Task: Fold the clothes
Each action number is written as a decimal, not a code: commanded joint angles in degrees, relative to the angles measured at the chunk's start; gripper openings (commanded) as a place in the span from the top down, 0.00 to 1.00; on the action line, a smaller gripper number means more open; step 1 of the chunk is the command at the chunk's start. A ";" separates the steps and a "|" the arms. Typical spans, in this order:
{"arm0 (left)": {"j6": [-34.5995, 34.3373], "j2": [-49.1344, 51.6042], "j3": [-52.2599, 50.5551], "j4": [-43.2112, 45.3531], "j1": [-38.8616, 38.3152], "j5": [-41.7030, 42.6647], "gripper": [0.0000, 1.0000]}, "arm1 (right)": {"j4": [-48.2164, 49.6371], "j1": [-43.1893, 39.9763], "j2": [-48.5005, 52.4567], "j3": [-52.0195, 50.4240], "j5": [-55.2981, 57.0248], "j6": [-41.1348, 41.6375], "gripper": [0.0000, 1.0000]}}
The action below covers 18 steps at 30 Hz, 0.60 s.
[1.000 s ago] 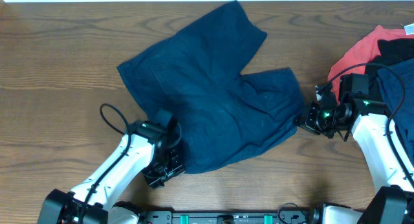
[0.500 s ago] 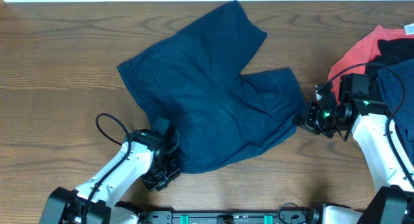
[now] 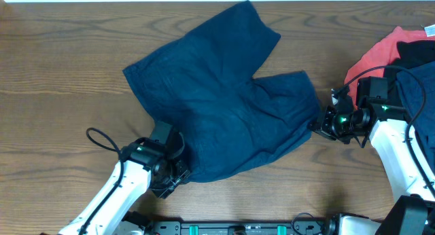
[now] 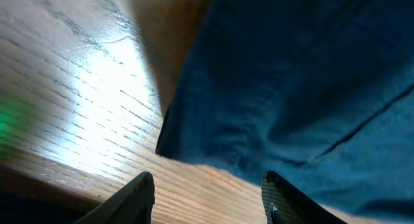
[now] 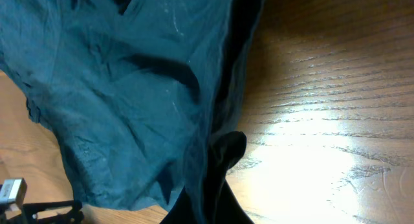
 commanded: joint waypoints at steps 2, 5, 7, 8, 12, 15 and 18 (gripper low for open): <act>-6.21 2.73 -2.58 0.96 0.31 1.03 0.44 | 0.13 0.22 -0.57 0.92 -0.81 0.07 0.99; -6.56 4.24 -3.93 3.63 0.31 1.66 0.44 | 0.13 0.22 -0.57 0.92 -0.81 0.07 0.99; -7.52 4.79 -4.09 3.80 0.31 1.57 0.45 | 0.13 0.22 -0.57 0.92 -0.81 0.07 0.99; -7.52 4.98 -4.09 4.15 0.31 1.40 0.45 | 0.13 0.22 -0.57 0.92 -0.79 0.07 0.99; -6.82 5.01 -4.09 7.80 0.31 -2.16 0.50 | 0.22 0.22 -0.57 0.92 -0.52 -0.46 0.99; -2.36 4.96 -4.00 10.29 0.31 -2.47 0.66 | 0.17 0.20 -0.57 0.92 -0.35 -1.66 0.99; -0.85 4.96 -3.89 10.62 0.31 -2.45 0.78 | 0.26 0.20 -0.59 0.92 0.02 -2.89 0.99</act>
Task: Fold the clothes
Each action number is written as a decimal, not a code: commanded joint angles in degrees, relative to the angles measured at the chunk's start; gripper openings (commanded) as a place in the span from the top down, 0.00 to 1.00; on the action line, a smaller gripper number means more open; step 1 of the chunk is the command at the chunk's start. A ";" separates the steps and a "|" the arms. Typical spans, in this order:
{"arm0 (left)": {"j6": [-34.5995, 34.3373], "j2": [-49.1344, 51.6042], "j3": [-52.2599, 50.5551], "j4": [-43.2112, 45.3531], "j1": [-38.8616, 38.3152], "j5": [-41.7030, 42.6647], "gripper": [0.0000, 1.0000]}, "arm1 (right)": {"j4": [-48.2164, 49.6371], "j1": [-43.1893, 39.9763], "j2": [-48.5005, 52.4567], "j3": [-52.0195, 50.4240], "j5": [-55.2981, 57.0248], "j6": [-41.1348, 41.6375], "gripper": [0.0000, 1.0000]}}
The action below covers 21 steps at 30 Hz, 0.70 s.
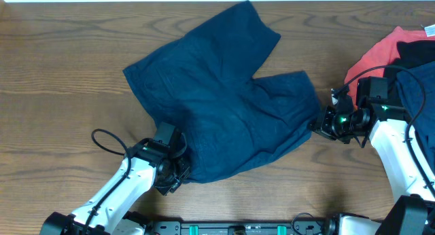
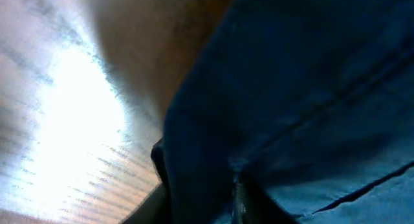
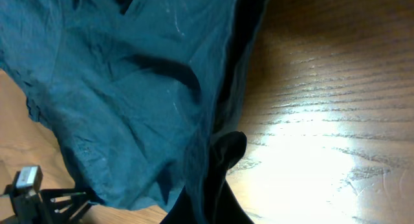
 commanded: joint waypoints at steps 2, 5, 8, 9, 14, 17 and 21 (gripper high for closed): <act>4.90 -0.02 0.04 0.00 0.28 -1.44 0.92 | 0.13 0.20 -0.70 0.92 1.27 -2.29 0.99; 6.80 -1.64 0.94 -3.04 0.28 -1.09 0.94 | 0.00 0.20 -1.75 1.01 3.54 -2.43 0.99; 7.76 -5.51 2.62 -10.71 0.28 -1.09 0.94 | -0.81 0.17 -4.26 1.68 5.38 -2.38 0.99; 7.76 -7.02 3.28 -13.35 0.26 -1.07 0.94 | -1.46 0.13 -5.22 2.21 6.10 -2.19 0.99; 7.76 -17.68 7.32 -26.40 0.04 -0.07 0.94 | -5.53 -0.07 -10.54 7.82 8.31 -1.31 0.99; 7.74 -23.87 10.01 -31.12 0.07 0.00 0.94 | -7.48 -0.04 -12.00 13.03 8.31 -0.55 0.99; 7.76 -30.23 15.82 -34.40 0.07 -2.38 0.94 | -6.91 0.13 -11.72 19.69 8.28 2.73 0.99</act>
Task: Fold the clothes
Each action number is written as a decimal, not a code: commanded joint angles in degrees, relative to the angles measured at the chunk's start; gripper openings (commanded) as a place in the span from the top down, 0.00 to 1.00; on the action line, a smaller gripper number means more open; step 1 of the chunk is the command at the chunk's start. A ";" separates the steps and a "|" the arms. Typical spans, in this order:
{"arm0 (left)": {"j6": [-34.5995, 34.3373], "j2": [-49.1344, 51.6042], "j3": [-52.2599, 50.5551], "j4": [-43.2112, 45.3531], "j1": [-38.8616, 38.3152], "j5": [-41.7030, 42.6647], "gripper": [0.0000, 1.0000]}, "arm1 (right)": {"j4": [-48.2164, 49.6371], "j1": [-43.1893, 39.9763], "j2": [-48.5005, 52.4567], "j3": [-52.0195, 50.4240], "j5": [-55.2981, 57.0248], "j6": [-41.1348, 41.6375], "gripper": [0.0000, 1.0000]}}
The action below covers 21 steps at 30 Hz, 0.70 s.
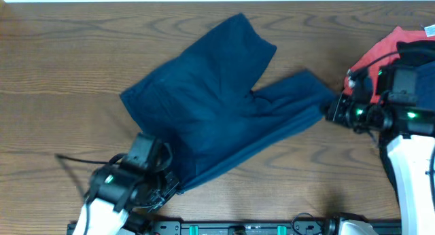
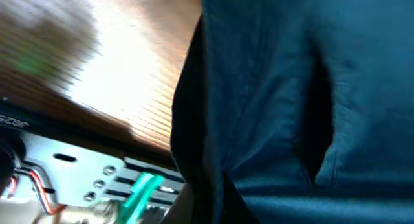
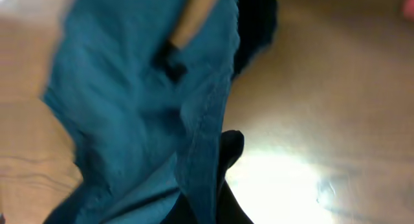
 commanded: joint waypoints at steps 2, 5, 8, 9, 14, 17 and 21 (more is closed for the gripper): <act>1.16 -3.67 6.05 -4.31 0.15 -8.76 0.94 | 4.22 -0.15 0.07 6.69 5.25 4.52 0.99; 2.27 -3.21 8.96 -4.59 0.15 -12.13 0.94 | 9.03 1.03 1.77 7.52 4.83 7.26 0.99; 3.76 -1.49 9.31 -3.67 0.15 -16.79 0.94 | 15.58 2.75 4.98 7.52 0.20 9.55 0.99; 3.87 -0.48 9.31 -3.34 0.15 -19.04 0.94 | 18.29 3.50 6.40 7.52 -0.24 10.25 0.99; 6.38 4.70 10.23 -1.62 0.37 -21.57 0.94 | 29.46 5.70 13.49 7.82 -2.14 14.80 0.99; 8.02 6.36 11.89 -1.55 0.37 -16.20 0.94 | 29.90 5.42 14.47 8.41 -1.86 14.60 0.99; 9.20 6.43 13.18 -1.57 0.13 -8.20 0.94 | 25.77 3.45 13.29 11.06 -1.84 11.52 0.99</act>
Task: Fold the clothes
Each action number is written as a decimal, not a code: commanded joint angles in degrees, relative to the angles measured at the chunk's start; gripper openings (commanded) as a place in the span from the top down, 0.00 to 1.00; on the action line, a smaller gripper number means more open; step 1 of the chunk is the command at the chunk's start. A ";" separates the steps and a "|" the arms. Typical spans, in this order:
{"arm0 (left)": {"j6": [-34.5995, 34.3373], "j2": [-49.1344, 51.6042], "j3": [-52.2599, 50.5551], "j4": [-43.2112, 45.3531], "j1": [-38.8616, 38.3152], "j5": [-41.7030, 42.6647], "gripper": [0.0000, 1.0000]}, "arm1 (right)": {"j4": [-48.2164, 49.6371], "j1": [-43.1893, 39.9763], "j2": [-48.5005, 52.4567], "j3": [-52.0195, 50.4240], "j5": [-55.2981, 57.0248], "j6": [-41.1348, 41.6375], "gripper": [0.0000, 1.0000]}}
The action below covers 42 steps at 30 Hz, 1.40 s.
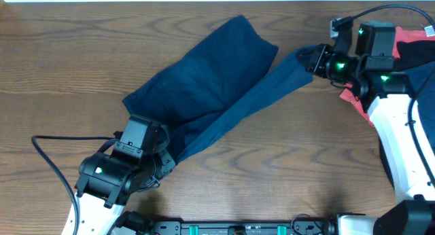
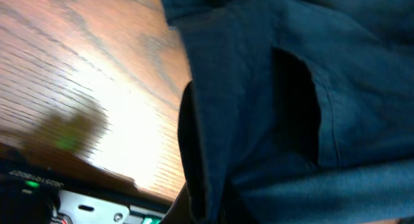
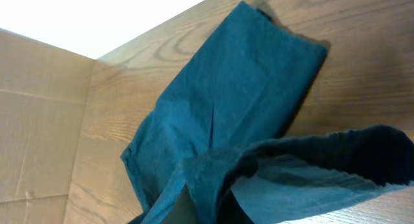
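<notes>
Dark blue shorts (image 1: 204, 85) lie across the middle of the wooden table (image 1: 61, 65), one leg flat toward the back. The other leg (image 1: 258, 92) is lifted and stretched as a band between both grippers. My left gripper (image 1: 162, 160) is shut on the waistband corner at the front left; that cloth (image 2: 259, 120) fills the left wrist view. My right gripper (image 1: 314, 58) is shut on the leg's hem at the back right, raised off the table. The right wrist view shows the held hem (image 3: 272, 166) with the flat leg (image 3: 226, 101) beneath.
A pile of other clothes, red (image 1: 411, 37) and dark (image 1: 414, 55), sits at the right edge behind my right arm. A black cable (image 1: 54, 143) loops on the table by my left arm. The table's front rail (image 2: 84, 201) shows low in the left wrist view.
My right gripper has moved up and toward the back left with the hem, swinging that leg close to the other one. My left gripper, still holding the waistband, sits slightly higher.
The shorts lay spread with legs apart; my left gripper stood open at the waistband corner and the right was shut on the right leg's hem. The left then shut on the corner. Both lifted the cloth, and now the right leg stretches alongside the other.
</notes>
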 commanded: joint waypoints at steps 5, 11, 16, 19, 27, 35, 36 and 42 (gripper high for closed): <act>1.51 -0.66 1.44 -6.54 -1.40 9.07 0.94 | -13.40 -4.81 -3.43 11.78 6.34 -6.29 0.99; -0.76 -2.89 1.42 -11.78 -2.91 6.10 0.94 | -18.75 -4.57 -3.74 18.51 11.67 -7.32 0.99; -1.97 -2.19 1.42 -10.10 -1.11 -4.44 0.94 | -12.59 -2.71 -0.76 18.45 13.35 -5.66 0.99; 0.13 -0.24 1.42 -6.34 0.76 -11.39 0.94 | -8.59 -0.31 3.96 18.45 13.35 -4.15 0.99; 4.39 10.91 1.42 3.30 3.58 -30.53 0.94 | 9.66 5.79 21.55 18.45 13.05 1.03 0.99; 6.71 21.35 1.44 7.80 6.43 -31.39 0.94 | 25.86 6.51 31.28 18.45 6.84 10.03 0.99; 7.82 21.31 1.62 7.85 6.60 -30.53 0.94 | 25.75 6.40 31.23 18.45 6.82 9.53 0.99; 16.44 17.79 13.20 1.64 8.15 -22.91 0.94 | 19.04 3.15 24.59 19.80 3.69 4.15 0.99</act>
